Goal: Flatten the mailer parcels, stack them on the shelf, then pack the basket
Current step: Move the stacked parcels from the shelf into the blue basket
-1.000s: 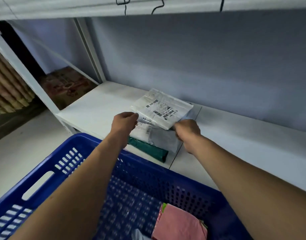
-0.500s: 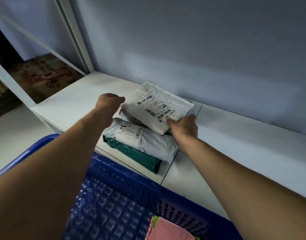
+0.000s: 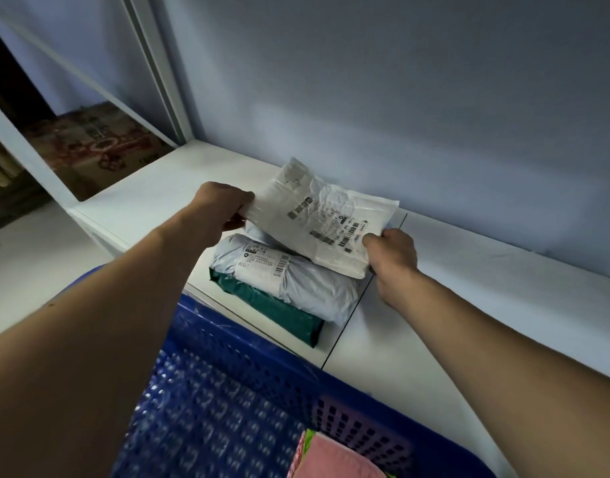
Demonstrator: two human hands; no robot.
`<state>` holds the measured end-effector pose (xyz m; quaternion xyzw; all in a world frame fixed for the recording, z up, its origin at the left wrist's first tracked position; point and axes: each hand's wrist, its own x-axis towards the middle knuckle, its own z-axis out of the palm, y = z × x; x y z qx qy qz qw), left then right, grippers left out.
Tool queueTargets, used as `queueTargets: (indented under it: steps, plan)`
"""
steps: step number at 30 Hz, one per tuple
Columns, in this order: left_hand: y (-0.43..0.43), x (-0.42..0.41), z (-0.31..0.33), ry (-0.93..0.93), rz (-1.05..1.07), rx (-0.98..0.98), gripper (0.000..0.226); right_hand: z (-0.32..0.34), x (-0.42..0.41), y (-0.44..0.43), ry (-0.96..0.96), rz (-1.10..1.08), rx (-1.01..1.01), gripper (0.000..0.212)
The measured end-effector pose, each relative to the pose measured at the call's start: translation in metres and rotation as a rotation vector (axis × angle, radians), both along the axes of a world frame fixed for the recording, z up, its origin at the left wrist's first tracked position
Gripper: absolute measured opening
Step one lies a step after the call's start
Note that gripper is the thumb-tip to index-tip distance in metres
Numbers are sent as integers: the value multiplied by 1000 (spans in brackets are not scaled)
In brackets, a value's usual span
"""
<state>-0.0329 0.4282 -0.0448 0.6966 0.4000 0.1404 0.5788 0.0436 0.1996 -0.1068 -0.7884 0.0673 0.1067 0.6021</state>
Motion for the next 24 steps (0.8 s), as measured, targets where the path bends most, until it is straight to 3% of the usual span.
queueTargets:
  steps: [2,6,13,17,24]
  plan:
    - [-6,-11,5,33,-69,-32,10,4,-5,-6,31,-8,39,10]
    - [-16,-51,12,105,-99,-40,26,12,-28,-9,85,69,121,24]
    - [-34,-138,31,202,-74,-69,22,27,-102,-34,142,220,146,26]
    - [-54,-194,28,293,-133,-82,43,24,-156,-59,238,257,151,18]
    - [-78,-258,-12,357,-116,-41,22,-23,-243,-89,405,281,105,19]
